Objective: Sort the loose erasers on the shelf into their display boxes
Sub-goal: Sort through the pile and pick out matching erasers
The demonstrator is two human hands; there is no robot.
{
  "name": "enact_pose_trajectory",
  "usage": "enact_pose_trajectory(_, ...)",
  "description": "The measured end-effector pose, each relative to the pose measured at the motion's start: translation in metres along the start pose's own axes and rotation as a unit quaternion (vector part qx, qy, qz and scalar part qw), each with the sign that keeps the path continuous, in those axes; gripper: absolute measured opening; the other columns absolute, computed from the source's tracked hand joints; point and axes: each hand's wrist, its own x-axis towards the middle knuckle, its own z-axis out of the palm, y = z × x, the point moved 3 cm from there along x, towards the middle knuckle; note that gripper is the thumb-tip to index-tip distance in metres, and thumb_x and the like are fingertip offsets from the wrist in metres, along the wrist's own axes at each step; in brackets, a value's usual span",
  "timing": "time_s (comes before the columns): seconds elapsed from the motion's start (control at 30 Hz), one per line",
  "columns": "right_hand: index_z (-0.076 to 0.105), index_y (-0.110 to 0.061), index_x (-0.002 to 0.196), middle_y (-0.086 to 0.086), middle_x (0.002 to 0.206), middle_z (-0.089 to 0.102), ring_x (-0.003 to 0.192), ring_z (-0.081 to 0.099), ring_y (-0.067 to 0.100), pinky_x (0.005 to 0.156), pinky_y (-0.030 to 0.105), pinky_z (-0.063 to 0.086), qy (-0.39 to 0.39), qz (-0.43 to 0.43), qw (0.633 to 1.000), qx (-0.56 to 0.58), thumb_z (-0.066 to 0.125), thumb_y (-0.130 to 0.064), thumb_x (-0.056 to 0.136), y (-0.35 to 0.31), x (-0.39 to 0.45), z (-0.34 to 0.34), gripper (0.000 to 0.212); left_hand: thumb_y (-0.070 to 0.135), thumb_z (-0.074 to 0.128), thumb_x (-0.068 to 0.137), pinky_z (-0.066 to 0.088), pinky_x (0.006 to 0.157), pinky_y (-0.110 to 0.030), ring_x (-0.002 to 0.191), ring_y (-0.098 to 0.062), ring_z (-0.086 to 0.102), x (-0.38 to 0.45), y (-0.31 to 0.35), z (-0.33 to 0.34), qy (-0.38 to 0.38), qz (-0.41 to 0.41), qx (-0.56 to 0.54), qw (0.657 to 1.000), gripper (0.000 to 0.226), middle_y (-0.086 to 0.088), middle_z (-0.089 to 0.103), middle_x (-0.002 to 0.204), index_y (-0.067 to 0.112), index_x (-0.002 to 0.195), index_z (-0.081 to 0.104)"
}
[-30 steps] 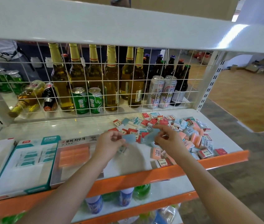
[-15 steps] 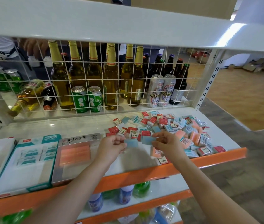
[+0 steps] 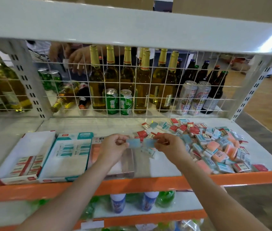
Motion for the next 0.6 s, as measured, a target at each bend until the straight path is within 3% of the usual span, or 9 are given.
enact_pose_trajectory(0.1,0.067,-0.012,0.101,-0.009,0.073,0.057,0.068,0.054,0.010,0.065,0.018,0.045,-0.016,-0.018,0.999,-0.029,0.062,-0.001,0.084,-0.013,0.006,0.021,0.021,0.001,0.067,0.079,0.045,0.073,-0.023,0.078,-0.012,0.056,-0.002,-0.010,-0.022,0.029,-0.010,0.007,0.999,0.015,0.004,0.061,0.079,0.014,0.086,0.066)
enact_pose_trajectory(0.2,0.065,-0.012,0.108,-0.005,0.086,0.062,0.072,0.055,0.007,0.062,0.011,0.044,-0.036,-0.036,0.996,-0.067,0.060,-0.005,0.087,-0.023,0.011,0.041,0.024,0.000,0.067,0.080,0.044,0.067,-0.017,0.077,-0.010,0.056,-0.003,-0.021,-0.042,0.056,-0.012,0.016,0.998,0.014,0.004,0.061,0.079,0.013,0.087,0.066)
enact_pose_trajectory(0.33,0.064,-0.013,0.110,0.005,0.106,0.066,0.090,0.059,0.016,0.082,0.032,0.052,-0.045,-0.033,0.992,-0.112,0.058,-0.010,0.088,-0.028,0.020,0.061,0.023,0.001,0.064,0.081,0.041,0.065,-0.010,0.086,-0.013,0.058,-0.004,-0.033,-0.064,0.077,-0.007,0.049,0.996,0.017,0.001,0.063,0.087,0.012,0.094,0.066)
enact_pose_trajectory(0.43,0.065,-0.013,0.110,0.004,0.107,0.065,0.086,0.055,0.014,0.070,0.023,0.044,-0.047,-0.021,0.984,-0.168,0.057,-0.012,0.089,-0.032,0.026,0.072,0.023,0.000,0.060,0.083,0.039,0.067,-0.004,0.087,-0.008,0.057,-0.005,-0.038,-0.075,0.079,0.010,0.083,0.993,0.021,0.006,0.062,0.091,0.013,0.099,0.066)
enact_pose_trajectory(0.53,0.064,-0.014,0.108,0.004,0.107,0.064,0.081,0.051,0.013,0.053,0.018,0.033,-0.061,-0.018,0.974,-0.216,0.052,-0.009,0.089,-0.038,0.027,0.081,0.023,-0.001,0.060,0.083,0.040,0.069,-0.010,0.085,-0.009,0.057,-0.005,-0.044,-0.080,0.082,0.001,0.096,0.992,0.021,0.003,0.061,0.087,0.014,0.096,0.065)
enact_pose_trajectory(0.6,0.063,-0.015,0.109,0.004,0.109,0.062,0.090,0.054,0.017,0.056,0.021,0.034,-0.063,-0.021,0.970,-0.233,0.051,-0.007,0.088,-0.041,0.027,0.086,0.025,-0.001,0.060,0.082,0.040,0.069,-0.010,0.084,-0.008,0.056,-0.004,-0.046,-0.082,0.085,-0.003,0.104,0.991,0.021,0.005,0.060,0.084,0.012,0.097,0.066)
